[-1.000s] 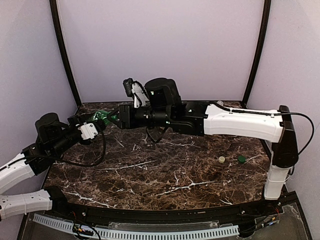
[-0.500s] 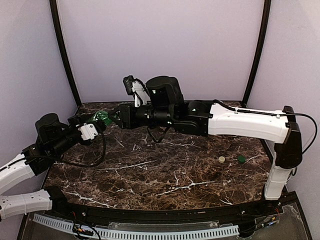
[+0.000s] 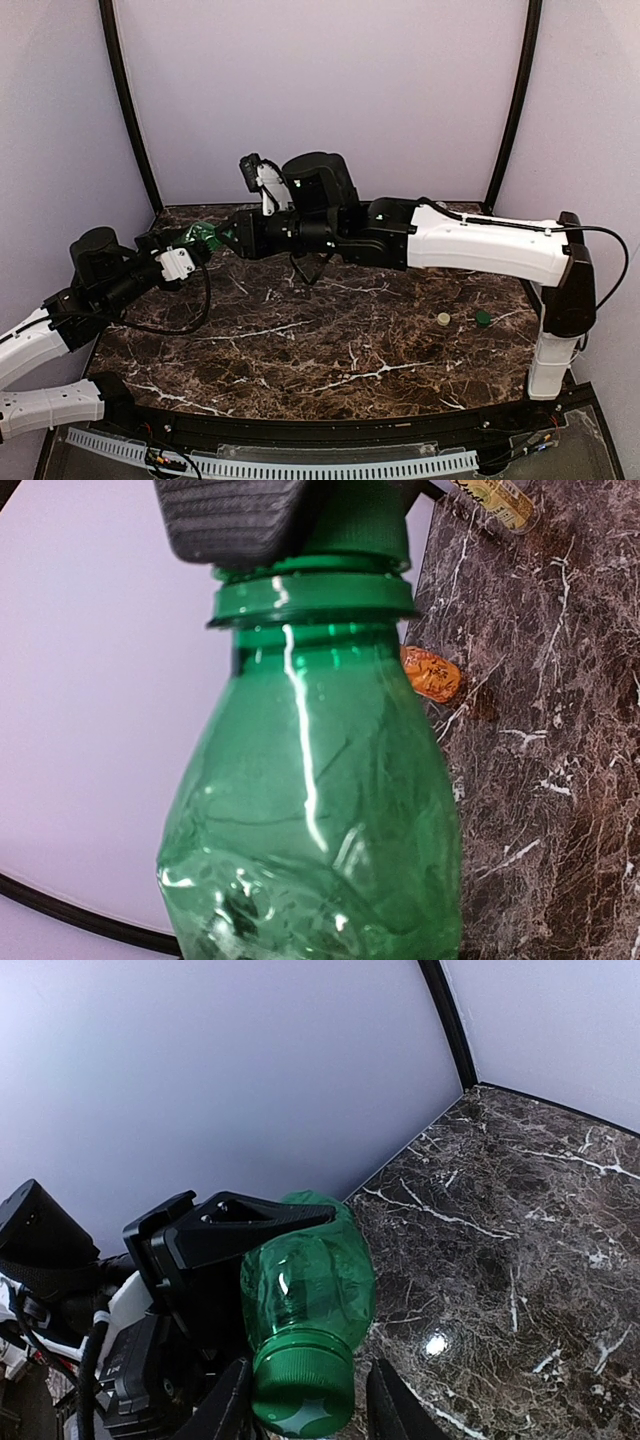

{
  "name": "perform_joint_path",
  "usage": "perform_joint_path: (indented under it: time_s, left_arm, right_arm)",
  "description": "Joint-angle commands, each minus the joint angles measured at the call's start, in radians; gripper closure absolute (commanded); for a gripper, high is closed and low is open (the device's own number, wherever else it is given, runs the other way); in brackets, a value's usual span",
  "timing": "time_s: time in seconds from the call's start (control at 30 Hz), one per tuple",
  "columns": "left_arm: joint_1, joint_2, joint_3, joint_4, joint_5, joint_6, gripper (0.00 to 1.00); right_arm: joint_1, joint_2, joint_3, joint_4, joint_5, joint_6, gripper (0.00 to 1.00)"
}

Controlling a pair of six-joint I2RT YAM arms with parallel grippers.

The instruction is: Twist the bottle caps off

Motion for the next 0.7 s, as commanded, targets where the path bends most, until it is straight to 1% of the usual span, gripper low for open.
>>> perform_joint_path:
  time_s: [0.0,0.1,0.17,0.23,0.33,0.37,0.4,0.5,0.53,0.57,0.67]
  left_arm:
    - [-0.005,-0.013,-0.015,-0.009,0.014,-0.002,0.82]
    - [-0.005,-0.014,-0.015,-0.010,0.014,-0.002,0.82]
    - [-0.006,-0.013,-0.015,-0.009,0.015,-0.005,0.82]
    - [-0.005,-0.013,-0.011,-0.012,0.019,-0.017,0.82]
    - [-0.004,-0.018,0.018,-0.066,0.062,-0.056,0.83]
    - [-0.004,-0.019,0.027,-0.140,0.123,-0.066,0.84]
    - [-0.004,-0.023,0.049,-0.173,0.196,-0.087,0.85]
    - [-0.004,-0.025,0.084,-0.338,0.332,-0.119,0.87]
    - [-0.004,-0.025,0.097,-0.371,0.394,-0.118,0.87]
    - [-0.004,-0.026,0.102,-0.429,0.420,-0.116,0.88]
    - [-0.004,-0.026,0.124,-0.529,0.516,-0.097,0.89]
  right_arm:
    - [-0.002,0.015,0.026,-0.008,0.000,-0.004,0.67]
    - [-0.004,0.016,0.025,-0.011,-0.004,-0.005,0.79]
    - [-0.006,0.017,0.027,-0.013,-0.011,-0.007,0.90]
    - [-0.009,0.022,0.031,-0.014,-0.057,-0.026,1.00]
    - [-0.012,0.026,0.047,-0.027,-0.140,-0.131,1.00]
    - [-0.010,0.025,0.054,-0.042,-0.164,-0.184,1.00]
    - [-0.007,0.022,0.058,-0.058,-0.177,-0.245,1.00]
    - [0.013,-0.014,0.018,-0.088,-0.183,-0.498,1.00]
    - [0.024,-0.030,-0.008,-0.091,-0.184,-0.626,1.00]
    - [0.034,-0.047,-0.035,-0.097,-0.187,-0.714,1.00]
    - [0.068,-0.083,-0.099,-0.128,-0.188,-0.930,1.00]
